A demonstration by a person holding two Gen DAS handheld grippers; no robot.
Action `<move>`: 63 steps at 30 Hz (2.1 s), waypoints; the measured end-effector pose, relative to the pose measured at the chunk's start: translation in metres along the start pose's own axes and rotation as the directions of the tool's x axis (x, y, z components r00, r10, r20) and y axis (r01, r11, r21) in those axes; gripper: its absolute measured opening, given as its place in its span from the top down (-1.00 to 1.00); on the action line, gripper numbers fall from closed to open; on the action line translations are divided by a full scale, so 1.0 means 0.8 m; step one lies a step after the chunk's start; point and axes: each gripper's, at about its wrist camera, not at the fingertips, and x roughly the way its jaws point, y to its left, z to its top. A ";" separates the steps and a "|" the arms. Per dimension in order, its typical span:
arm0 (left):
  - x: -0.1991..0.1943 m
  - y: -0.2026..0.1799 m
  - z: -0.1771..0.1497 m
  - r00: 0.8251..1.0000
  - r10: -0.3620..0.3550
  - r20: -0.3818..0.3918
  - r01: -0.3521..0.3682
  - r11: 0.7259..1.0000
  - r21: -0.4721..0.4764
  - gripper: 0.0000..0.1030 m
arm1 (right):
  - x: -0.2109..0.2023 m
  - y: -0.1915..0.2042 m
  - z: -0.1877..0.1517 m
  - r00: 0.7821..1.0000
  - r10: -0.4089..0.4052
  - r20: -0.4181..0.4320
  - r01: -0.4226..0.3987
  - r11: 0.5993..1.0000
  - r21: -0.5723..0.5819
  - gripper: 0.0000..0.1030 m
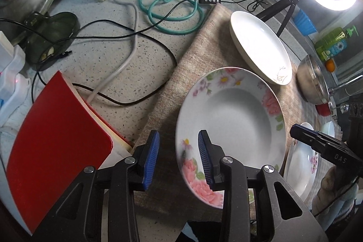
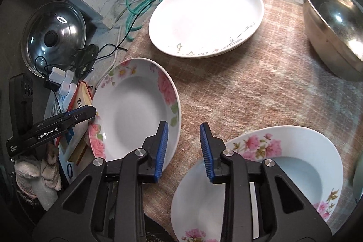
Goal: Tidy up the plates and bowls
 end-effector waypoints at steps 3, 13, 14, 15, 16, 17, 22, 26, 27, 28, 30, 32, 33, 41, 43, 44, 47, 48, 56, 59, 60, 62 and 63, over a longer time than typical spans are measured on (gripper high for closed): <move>0.005 0.001 0.002 1.000 -0.007 -0.011 0.007 1.000 -0.001 0.49 | 0.008 0.004 0.002 1.000 -0.002 -0.010 0.002 1.000 -0.008 0.49; 0.013 0.000 0.004 0.999 -0.028 -0.030 0.029 1.000 0.009 0.72 | 0.026 0.008 0.007 0.999 -0.001 -0.039 0.000 1.000 -0.016 0.77; 0.014 -0.001 0.005 0.999 -0.029 -0.031 0.029 0.999 0.012 0.73 | 0.026 0.007 0.007 0.999 0.002 -0.041 -0.003 1.000 -0.014 0.79; 0.014 -0.002 0.005 0.999 -0.030 -0.032 0.030 0.999 0.015 0.74 | 0.028 0.008 0.007 0.999 0.002 -0.041 -0.003 1.000 -0.013 0.79; 0.014 -0.003 0.005 0.999 -0.028 -0.030 0.028 0.999 0.017 0.74 | 0.028 0.008 0.007 0.999 0.002 -0.039 -0.002 1.000 -0.011 0.79; 0.014 -0.003 0.005 0.999 -0.029 -0.030 0.029 0.999 0.017 0.74 | 0.028 0.008 0.008 0.999 0.003 -0.039 -0.003 1.000 -0.009 0.79; 0.014 -0.003 0.005 0.999 -0.028 -0.029 0.029 0.999 0.020 0.74 | 0.029 0.008 0.008 0.999 0.003 -0.039 -0.003 1.000 -0.002 0.80; 0.013 -0.003 0.005 0.999 -0.029 -0.026 0.030 0.999 0.013 0.74 | 0.029 0.008 0.007 0.999 -0.004 -0.037 0.004 1.000 0.000 0.79; 0.013 -0.003 0.005 0.999 -0.029 -0.025 0.029 0.999 0.014 0.74 | 0.029 0.009 0.007 0.999 -0.005 -0.037 0.005 1.000 0.000 0.79; 0.012 -0.003 0.005 0.999 -0.029 -0.024 0.029 0.999 0.013 0.74 | 0.029 0.009 0.008 0.999 -0.008 -0.036 0.007 1.000 -0.002 0.79; 0.011 -0.004 0.004 0.999 -0.025 -0.022 0.025 1.000 0.017 0.74 | 0.029 0.009 0.007 0.999 -0.010 -0.037 0.009 1.000 -0.002 0.79; 0.010 -0.004 0.005 1.000 -0.022 -0.020 0.022 1.000 0.020 0.74 | 0.027 0.009 0.006 0.999 -0.010 -0.034 0.010 1.000 0.003 0.79; 0.009 -0.005 0.005 1.000 -0.022 -0.019 0.022 1.000 0.021 0.74 | 0.027 0.009 0.006 0.999 -0.011 -0.034 0.011 1.000 0.005 0.79; -0.002 -0.013 0.009 1.000 -0.021 0.006 0.021 0.999 0.039 0.74 | 0.012 0.005 0.005 1.000 -0.007 -0.008 0.007 1.000 0.028 0.79; -0.005 -0.016 0.011 1.000 -0.023 0.011 0.023 0.999 0.039 0.74 | 0.006 0.004 0.005 1.000 -0.008 0.002 0.008 0.999 0.035 0.79; -0.008 -0.019 0.011 1.000 -0.023 0.015 0.022 0.999 0.044 0.74 | 0.004 0.004 0.005 1.000 -0.009 0.007 0.009 0.999 0.037 0.79; -0.014 -0.026 0.014 0.999 -0.030 0.026 0.029 0.998 0.054 0.74 | -0.007 0.001 0.005 1.000 -0.006 0.022 0.005 0.999 0.046 0.79; -0.016 -0.029 0.015 0.999 -0.034 0.029 0.032 0.998 0.057 0.74 | -0.012 0.000 0.005 1.000 -0.005 0.028 0.003 0.999 0.049 0.79; -0.024 -0.059 0.018 0.997 -0.072 0.038 0.067 0.992 0.102 0.74 | -0.045 -0.018 -0.003 0.998 -0.018 0.064 0.012 0.996 0.087 0.79; -0.025 -0.073 0.018 0.996 -0.085 0.038 0.079 0.989 0.125 0.74 | -0.057 -0.029 -0.008 0.997 -0.025 0.076 0.017 0.994 0.104 0.79; -0.025 -0.078 0.018 0.995 -0.090 0.037 0.084 0.988 0.133 0.74 | -0.062 -0.033 -0.011 0.996 -0.029 0.079 0.020 0.994 0.110 0.79; -0.025 -0.087 0.018 0.994 -0.100 0.035 0.093 0.985 0.147 0.74 | -0.068 -0.038 -0.015 0.996 -0.034 0.083 0.024 0.992 0.122 0.79; -0.025 -0.092 0.018 0.994 -0.106 0.032 0.099 0.983 0.155 0.74 | -0.071 -0.041 -0.018 0.996 -0.036 0.086 0.025 0.991 0.131 0.79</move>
